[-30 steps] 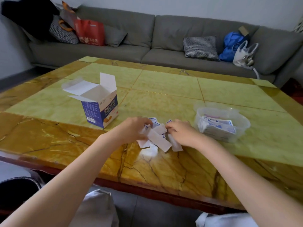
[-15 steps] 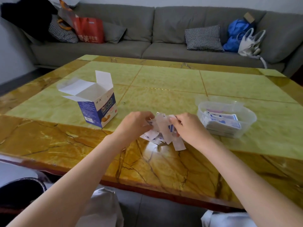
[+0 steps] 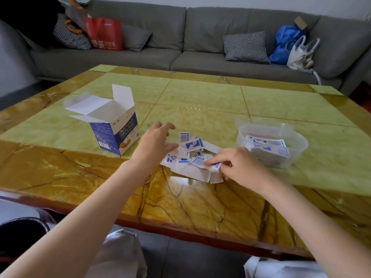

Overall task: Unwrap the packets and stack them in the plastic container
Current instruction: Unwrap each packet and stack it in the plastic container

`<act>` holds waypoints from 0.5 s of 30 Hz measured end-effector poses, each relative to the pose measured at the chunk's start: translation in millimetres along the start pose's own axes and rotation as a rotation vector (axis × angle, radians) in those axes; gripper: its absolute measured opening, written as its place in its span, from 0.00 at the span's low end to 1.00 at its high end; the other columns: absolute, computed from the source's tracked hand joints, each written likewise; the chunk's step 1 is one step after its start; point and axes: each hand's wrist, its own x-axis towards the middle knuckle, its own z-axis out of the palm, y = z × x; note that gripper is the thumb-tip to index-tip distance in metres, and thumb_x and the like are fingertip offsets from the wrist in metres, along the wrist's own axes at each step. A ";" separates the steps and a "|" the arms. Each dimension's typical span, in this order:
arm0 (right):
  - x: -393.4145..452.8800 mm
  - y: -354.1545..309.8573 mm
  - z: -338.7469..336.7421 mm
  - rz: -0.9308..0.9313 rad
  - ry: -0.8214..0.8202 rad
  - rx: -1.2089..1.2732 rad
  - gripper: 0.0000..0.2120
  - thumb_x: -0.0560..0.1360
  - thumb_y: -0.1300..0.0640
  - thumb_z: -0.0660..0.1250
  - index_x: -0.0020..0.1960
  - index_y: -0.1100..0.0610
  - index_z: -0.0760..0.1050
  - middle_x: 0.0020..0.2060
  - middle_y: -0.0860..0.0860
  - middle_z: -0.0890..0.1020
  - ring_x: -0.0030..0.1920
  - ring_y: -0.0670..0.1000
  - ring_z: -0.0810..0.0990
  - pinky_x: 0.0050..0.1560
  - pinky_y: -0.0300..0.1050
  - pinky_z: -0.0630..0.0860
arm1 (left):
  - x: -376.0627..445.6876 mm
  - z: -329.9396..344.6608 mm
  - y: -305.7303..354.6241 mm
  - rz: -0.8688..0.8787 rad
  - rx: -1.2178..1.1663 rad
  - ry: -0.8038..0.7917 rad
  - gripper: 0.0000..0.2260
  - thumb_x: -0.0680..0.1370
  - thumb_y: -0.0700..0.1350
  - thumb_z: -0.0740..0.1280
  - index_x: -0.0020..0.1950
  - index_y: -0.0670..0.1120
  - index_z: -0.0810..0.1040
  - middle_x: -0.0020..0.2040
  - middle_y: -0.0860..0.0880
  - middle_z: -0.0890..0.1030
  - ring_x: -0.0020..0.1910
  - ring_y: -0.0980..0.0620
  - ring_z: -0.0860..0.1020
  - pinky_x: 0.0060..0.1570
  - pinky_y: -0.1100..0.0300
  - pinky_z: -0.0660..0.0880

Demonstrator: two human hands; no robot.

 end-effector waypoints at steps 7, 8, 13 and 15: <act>0.2 5.1 -4.2 0.131 -0.112 0.201 0.13 0.70 0.51 0.72 0.54 0.49 0.79 0.48 0.39 0.78 0.41 0.34 0.77 0.46 0.33 0.71 | -8.6 -6.3 0.7 -0.026 -0.133 -0.180 0.12 0.72 0.41 0.71 0.55 0.46 0.78 0.47 0.50 0.80 0.45 0.56 0.77 0.40 0.74 0.70; 0.2 3.6 -4.2 0.114 -0.004 0.176 0.08 0.72 0.54 0.71 0.51 0.50 0.80 0.45 0.40 0.79 0.37 0.34 0.76 0.42 0.30 0.70 | -10.3 -7.1 1.0 -0.004 -0.099 -0.208 0.12 0.72 0.40 0.71 0.55 0.46 0.79 0.47 0.49 0.81 0.44 0.56 0.78 0.41 0.73 0.71; 4.2 0.1 -8.3 0.113 0.297 0.217 0.11 0.72 0.61 0.70 0.52 0.54 0.73 0.39 0.52 0.81 0.39 0.52 0.79 0.41 0.44 0.74 | -17.7 -12.1 0.4 0.046 0.063 -0.395 0.17 0.72 0.49 0.71 0.59 0.47 0.76 0.52 0.51 0.78 0.48 0.56 0.77 0.46 0.68 0.71; 5.2 -3.9 -9.9 0.095 0.328 0.277 0.06 0.71 0.62 0.71 0.46 0.55 0.75 0.36 0.49 0.79 0.37 0.50 0.75 0.38 0.38 0.71 | -21.0 -13.3 1.8 0.064 0.145 -0.463 0.20 0.71 0.52 0.71 0.61 0.50 0.75 0.52 0.52 0.75 0.50 0.55 0.75 0.48 0.66 0.71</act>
